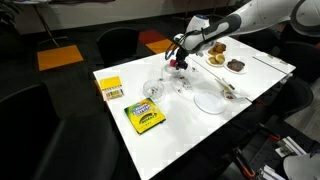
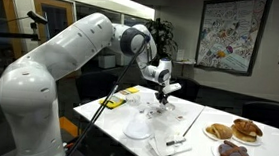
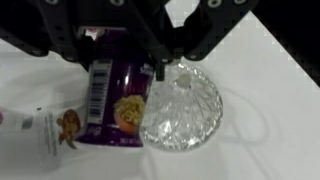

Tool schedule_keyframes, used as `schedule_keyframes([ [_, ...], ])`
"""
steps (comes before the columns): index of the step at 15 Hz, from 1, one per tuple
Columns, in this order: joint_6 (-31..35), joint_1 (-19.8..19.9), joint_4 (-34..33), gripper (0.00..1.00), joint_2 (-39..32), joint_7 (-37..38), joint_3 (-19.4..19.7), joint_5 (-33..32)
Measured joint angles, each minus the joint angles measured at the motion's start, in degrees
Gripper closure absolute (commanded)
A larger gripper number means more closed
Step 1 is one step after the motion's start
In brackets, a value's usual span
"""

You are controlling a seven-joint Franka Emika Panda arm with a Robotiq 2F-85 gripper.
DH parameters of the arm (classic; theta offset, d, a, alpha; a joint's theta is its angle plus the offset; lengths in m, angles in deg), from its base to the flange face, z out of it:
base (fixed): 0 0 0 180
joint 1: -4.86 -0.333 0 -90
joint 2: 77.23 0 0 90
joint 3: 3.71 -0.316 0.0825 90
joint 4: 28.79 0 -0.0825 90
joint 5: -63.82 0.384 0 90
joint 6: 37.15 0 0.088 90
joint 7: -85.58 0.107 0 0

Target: Put the container with the red lid upright.

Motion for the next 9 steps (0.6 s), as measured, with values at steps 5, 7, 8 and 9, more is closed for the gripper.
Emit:
schedule_keyframes([
  [5, 0.08, 0.32, -4.23, 0.71, -2.25, -14.99, -6.13, 3.58],
  [7, 0.09, 1.45, -5.87, 0.71, -3.64, -22.76, -8.57, 6.38],
  [8, 0.09, 2.3, -6.71, 0.71, -4.37, -26.79, -9.93, 7.84],
  [9, 0.09, 3.29, -7.31, 0.71, -5.06, -30.73, -11.32, 9.25],
])
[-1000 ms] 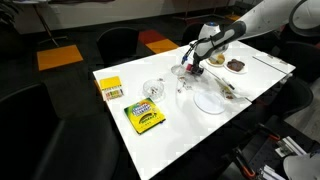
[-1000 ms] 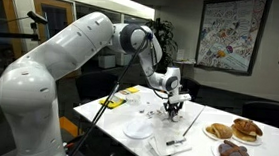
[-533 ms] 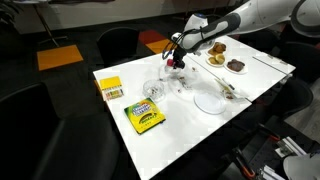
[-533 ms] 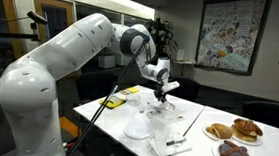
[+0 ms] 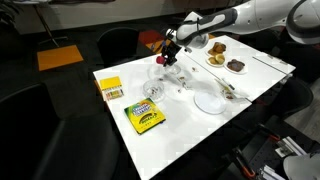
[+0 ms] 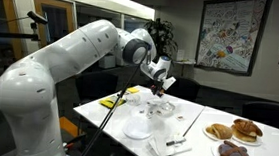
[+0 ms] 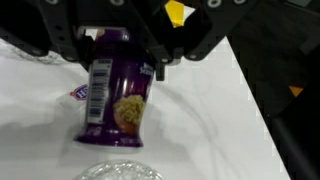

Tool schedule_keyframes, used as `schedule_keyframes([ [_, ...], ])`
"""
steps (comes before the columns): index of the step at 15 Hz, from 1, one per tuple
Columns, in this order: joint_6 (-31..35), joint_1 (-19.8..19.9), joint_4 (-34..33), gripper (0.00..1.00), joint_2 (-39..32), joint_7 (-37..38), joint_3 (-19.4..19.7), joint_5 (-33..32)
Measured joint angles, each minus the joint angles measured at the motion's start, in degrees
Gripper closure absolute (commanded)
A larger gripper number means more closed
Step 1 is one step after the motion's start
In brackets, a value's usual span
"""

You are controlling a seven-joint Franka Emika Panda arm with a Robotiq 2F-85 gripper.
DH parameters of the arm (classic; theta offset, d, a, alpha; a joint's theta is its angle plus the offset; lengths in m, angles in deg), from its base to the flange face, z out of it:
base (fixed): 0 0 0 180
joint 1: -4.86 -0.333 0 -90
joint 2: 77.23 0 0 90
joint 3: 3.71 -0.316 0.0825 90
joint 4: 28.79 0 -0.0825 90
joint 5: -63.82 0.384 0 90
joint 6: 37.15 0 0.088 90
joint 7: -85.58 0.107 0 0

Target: Put the container with the red lid upright.

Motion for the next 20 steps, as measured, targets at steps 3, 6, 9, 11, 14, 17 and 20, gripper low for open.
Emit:
schedule_keyframes([
  [3, -0.15, 3.4, -1.56, 0.71, -1.83, -12.37, -4.7, 5.04],
  [6, -0.86, 6.2, -2.96, 0.71, -3.79, -24.01, -9.17, 10.74],
  [9, -4.24, 8.36, -5.28, 0.71, -6.58, -33.23, -13.22, 16.88],
  [11, -8.25, 9.38, -7.51, 0.71, -8.77, -37.73, -15.04, 20.84],
  [14, -16.01, 10.17, -11.11, 0.71, -11.79, -41.75, -16.18, 26.65],
  [17, -25.29, 10.48, -15.5, 0.71, -14.88, -43.23, -16.15, 31.89],
  [20, -35.03, 10.75, -20.46, 0.71, -18.34, -43.26, -15.53, 37.59],
])
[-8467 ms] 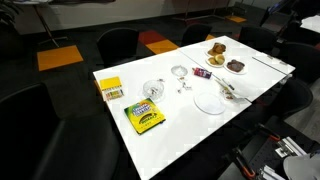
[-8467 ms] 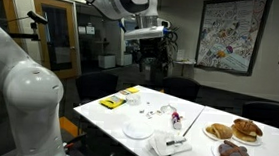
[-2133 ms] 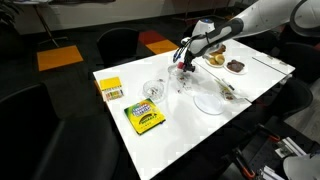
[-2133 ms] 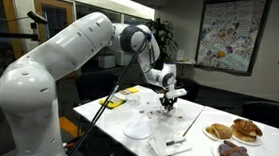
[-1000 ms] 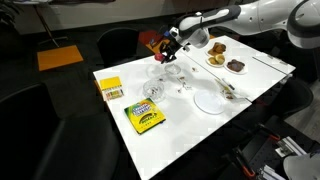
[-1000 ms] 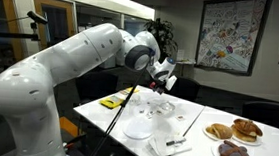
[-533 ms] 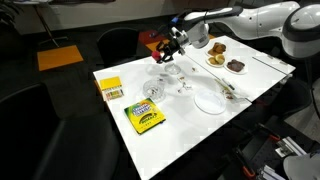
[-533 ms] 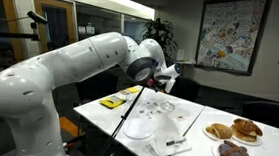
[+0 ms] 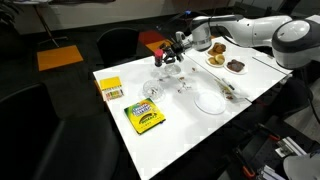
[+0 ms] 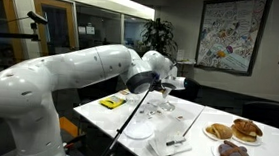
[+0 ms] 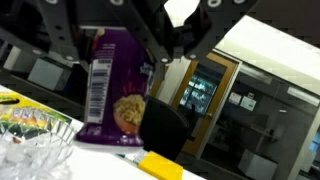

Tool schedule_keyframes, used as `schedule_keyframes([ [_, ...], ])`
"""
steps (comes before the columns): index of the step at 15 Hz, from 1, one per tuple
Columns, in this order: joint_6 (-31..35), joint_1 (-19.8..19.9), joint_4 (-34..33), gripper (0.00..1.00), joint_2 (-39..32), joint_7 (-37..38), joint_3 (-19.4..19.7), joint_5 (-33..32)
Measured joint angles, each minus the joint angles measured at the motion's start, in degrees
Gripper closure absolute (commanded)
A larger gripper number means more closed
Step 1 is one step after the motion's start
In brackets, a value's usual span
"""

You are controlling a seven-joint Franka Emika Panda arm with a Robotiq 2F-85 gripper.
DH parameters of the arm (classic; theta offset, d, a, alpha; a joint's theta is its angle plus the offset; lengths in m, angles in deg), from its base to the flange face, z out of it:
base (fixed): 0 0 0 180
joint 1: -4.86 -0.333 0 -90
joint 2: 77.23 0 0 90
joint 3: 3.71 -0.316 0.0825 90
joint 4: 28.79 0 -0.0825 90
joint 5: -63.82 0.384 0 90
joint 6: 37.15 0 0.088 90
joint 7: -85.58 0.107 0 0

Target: Put the container with the red lid upright.

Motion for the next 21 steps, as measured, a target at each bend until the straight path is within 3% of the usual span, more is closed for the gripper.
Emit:
schedule_keyframes([
  [3, -7.12, -0.17, -4.24, 0.71, -2.67, 2.62, 1.4, 4.02],
  [8, -3.91, -2.8, -7.98, 0.71, -3.18, 13.44, 5.0, 0.74],
  [14, -7.17, -4.67, -11.16, 0.71, -3.74, 20.02, 6.15, -1.21],
  [15, -8.35, -4.68, -11.57, 0.46, -3.82, 20.22, 6.15, -1.21],
  [20, -10.39, -4.66, -12.58, 0.46, -4.07, 20.28, 6.15, -1.21],
  [21, -10.41, -4.65, -12.59, 0.71, -4.11, 20.28, 6.15, -1.21],
])
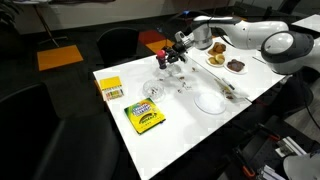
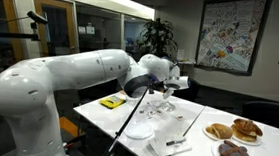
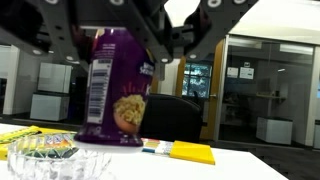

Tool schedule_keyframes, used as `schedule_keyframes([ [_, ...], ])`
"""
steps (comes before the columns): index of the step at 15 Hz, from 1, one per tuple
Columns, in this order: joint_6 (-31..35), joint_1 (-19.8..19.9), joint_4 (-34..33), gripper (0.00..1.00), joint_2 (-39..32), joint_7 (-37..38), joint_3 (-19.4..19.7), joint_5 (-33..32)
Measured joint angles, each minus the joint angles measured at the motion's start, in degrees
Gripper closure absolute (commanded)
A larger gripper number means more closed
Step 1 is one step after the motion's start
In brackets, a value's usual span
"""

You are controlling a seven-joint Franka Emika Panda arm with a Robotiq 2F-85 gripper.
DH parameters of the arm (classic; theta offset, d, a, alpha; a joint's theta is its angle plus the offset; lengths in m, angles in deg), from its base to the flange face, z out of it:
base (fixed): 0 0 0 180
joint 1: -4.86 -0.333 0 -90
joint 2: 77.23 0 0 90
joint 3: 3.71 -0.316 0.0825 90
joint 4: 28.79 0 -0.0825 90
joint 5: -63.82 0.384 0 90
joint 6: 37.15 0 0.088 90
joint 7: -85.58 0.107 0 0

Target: Put the container with the red lid upright.

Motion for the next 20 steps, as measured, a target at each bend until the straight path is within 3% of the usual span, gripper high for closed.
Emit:
schedule_keyframes([
  [5, -1.08, 0.38, 0.12, 0.71, -0.15, -0.23, 0.01, 0.0],
  [13, -15.49, 5.35, -0.32, 0.71, -2.83, -5.26, 0.08, -0.45],
  [20, -21.6, 4.7, -0.78, 0.71, -3.65, -5.53, 1.14, -0.93],
])
